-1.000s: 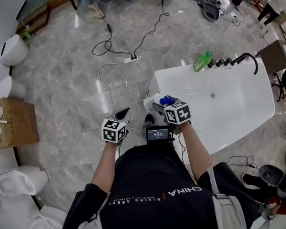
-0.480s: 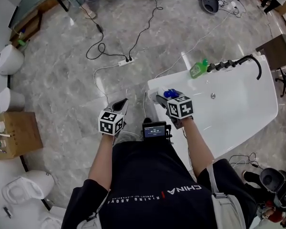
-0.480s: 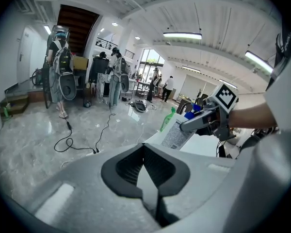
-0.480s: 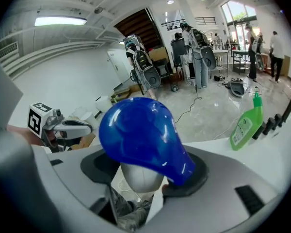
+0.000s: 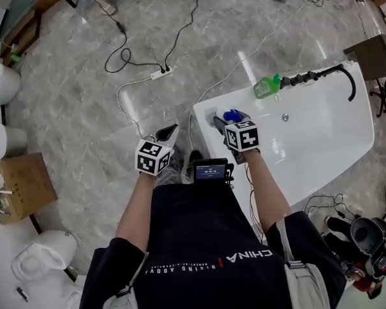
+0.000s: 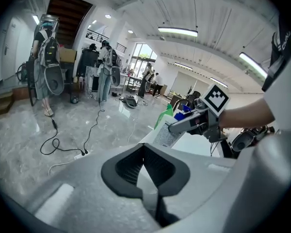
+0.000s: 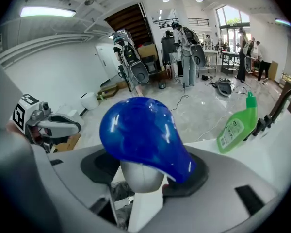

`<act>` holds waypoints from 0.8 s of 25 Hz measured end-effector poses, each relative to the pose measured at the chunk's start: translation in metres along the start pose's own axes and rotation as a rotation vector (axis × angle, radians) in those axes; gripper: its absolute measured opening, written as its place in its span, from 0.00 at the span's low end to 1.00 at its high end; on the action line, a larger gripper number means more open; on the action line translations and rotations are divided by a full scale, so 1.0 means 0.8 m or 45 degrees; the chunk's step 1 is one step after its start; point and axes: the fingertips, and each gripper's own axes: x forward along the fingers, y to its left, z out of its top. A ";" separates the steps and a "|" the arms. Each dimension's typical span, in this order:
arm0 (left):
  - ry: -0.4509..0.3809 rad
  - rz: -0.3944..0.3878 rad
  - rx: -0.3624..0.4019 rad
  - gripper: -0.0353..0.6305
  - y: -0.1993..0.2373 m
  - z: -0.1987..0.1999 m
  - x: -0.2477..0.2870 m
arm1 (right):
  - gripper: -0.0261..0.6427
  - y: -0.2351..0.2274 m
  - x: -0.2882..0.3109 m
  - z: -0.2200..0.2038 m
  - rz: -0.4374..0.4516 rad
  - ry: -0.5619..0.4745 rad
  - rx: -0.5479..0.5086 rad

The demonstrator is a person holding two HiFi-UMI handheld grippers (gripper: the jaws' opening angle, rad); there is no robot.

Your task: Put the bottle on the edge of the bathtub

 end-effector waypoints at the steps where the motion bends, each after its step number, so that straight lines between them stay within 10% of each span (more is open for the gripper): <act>1: 0.006 -0.015 0.003 0.07 -0.001 0.001 0.006 | 0.45 -0.005 0.004 -0.002 -0.014 0.009 0.003; 20: 0.086 -0.033 -0.027 0.07 0.039 -0.014 0.059 | 0.45 -0.070 0.140 -0.001 -0.191 0.103 -0.120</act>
